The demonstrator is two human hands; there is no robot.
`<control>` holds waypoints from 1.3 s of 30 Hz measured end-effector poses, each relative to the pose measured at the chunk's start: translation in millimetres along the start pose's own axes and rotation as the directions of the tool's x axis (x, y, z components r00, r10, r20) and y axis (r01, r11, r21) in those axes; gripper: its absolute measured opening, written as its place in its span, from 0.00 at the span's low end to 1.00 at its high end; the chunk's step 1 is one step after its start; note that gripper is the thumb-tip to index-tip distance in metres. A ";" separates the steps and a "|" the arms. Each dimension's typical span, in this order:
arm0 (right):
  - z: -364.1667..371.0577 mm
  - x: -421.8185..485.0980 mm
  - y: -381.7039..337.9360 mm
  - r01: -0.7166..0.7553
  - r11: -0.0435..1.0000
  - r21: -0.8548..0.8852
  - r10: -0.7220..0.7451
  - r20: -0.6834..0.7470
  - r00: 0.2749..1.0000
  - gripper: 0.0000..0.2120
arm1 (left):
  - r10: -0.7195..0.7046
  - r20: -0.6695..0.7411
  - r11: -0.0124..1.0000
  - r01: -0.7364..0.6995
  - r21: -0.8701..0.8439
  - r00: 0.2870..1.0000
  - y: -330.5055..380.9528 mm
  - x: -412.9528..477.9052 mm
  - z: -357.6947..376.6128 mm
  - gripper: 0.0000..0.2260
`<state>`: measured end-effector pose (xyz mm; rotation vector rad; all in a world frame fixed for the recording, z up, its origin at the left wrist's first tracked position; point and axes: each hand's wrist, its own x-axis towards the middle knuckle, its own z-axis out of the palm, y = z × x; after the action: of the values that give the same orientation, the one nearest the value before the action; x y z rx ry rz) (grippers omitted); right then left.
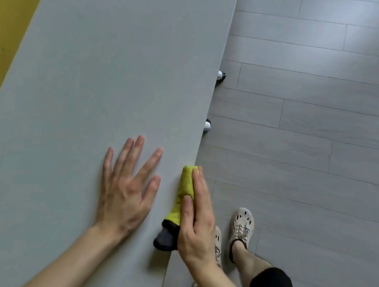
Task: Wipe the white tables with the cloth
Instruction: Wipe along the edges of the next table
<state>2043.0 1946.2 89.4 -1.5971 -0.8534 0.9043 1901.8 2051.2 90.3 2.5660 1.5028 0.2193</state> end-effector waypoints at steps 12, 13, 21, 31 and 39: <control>1.1 162.2 -17.4 0.005 1.000 -0.013 -0.007 -0.151 0.988 0.25 | -0.011 -0.059 0.999 0.013 0.040 0.998 4.0 -9.8 9.5 0.26; 5.4 122.0 -12.3 0.019 1.000 -0.010 -0.021 -0.151 0.988 0.25 | -0.007 -0.065 0.999 0.010 0.039 0.998 3.9 -9.8 9.7 0.26; 5.2 17.1 -1.3 0.048 0.999 0.010 -0.047 -0.075 0.996 0.23 | 0.004 -0.068 0.998 -0.001 0.056 0.998 6.4 -12.2 10.5 0.26; 3.4 110.2 -6.7 0.038 0.999 0.039 -0.032 -0.140 0.990 0.23 | 0.001 -0.063 0.997 0.004 0.076 0.998 3.1 -10.6 12.0 0.26; 9.9 -42.2 5.5 0.038 0.999 0.011 -0.037 -0.081 0.996 0.23 | 0.000 -0.078 0.998 0.005 0.069 0.997 4.1 -11.7 11.8 0.26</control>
<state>2015.3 1912.4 88.0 -1.5906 -0.8168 0.8125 1902.1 2038.2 79.2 2.6377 1.5669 0.2757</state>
